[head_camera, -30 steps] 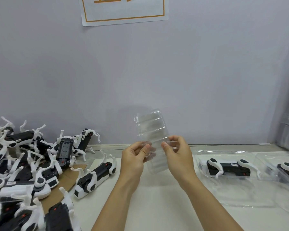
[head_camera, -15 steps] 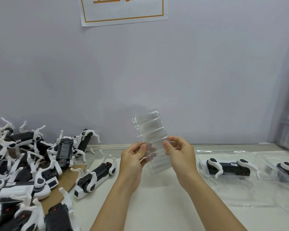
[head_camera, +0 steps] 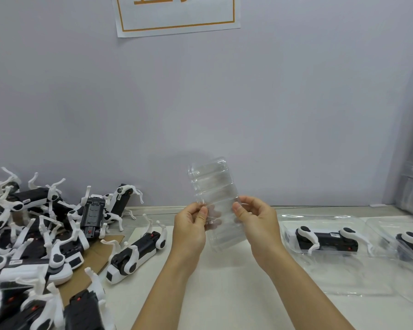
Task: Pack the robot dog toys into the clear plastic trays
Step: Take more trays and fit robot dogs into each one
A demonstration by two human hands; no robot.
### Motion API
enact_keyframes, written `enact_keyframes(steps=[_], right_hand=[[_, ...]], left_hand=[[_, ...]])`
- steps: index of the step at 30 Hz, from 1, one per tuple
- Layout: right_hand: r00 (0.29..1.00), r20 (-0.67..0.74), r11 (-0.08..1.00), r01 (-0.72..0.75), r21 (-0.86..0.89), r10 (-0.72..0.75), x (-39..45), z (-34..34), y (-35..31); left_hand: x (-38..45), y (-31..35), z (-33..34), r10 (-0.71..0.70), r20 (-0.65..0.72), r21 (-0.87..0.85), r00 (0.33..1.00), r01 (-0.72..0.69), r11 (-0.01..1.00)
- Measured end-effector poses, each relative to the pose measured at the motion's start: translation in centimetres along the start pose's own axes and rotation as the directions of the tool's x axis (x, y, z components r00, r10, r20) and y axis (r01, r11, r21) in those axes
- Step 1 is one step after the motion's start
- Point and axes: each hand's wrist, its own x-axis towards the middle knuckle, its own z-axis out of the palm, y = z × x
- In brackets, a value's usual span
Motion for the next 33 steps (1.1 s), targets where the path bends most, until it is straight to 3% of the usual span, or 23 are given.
enact_keyframes(steps=[6, 15, 33], right_hand=[[0.995, 0.009, 0.988, 0.095, -0.122, -0.095, -0.3, -0.3, 0.0], [0.983, 0.040, 0.952, 0.185, -0.245, -0.181, -0.9, 0.6, -0.3], [0.981, 0.017, 0.948, 0.192, -0.253, -0.194, -1.2, 1.4, -0.6]], left_hand=[[0.0, 0.6, -0.8, 0.059, 0.089, 0.102, 0.994, -0.068, 0.992], [0.0, 0.1, -0.1, 0.039, -0.105, 0.097, 0.994, -0.029, 0.995], [0.3, 0.0, 0.4, 0.107, -0.266, 0.108, 0.958, -0.081, 0.991]])
